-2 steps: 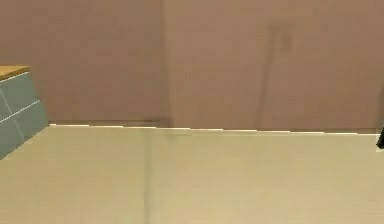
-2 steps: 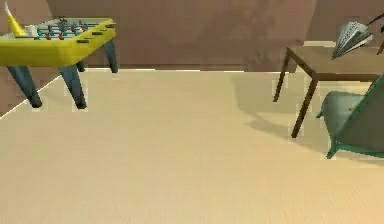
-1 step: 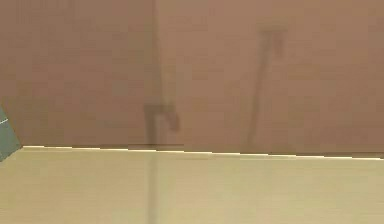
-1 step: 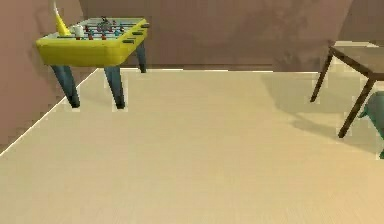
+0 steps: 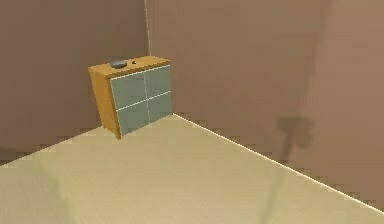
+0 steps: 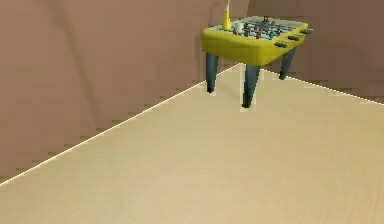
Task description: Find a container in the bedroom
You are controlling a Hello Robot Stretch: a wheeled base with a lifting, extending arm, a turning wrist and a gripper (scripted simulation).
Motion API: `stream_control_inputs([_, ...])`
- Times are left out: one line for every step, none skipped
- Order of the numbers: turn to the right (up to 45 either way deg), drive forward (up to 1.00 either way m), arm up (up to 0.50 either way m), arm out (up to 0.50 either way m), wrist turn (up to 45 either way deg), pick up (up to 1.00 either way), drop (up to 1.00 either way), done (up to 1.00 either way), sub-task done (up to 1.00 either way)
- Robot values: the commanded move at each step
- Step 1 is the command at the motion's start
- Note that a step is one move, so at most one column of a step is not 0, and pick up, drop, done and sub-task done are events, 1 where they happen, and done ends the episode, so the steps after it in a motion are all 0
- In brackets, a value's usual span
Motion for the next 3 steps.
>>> stream_control_inputs([0.0,0.45,0.00,0.00,0.0,0.00,0.00,0.00,0.00])
stream_control_inputs([-36.0,0.00,0.00,0.00,0.0,0.00,0.00,0.00,0.00])
stream_control_inputs([-3.0,0.00,0.00,0.00,0.0,0.00,0.00,0.00,0.00])
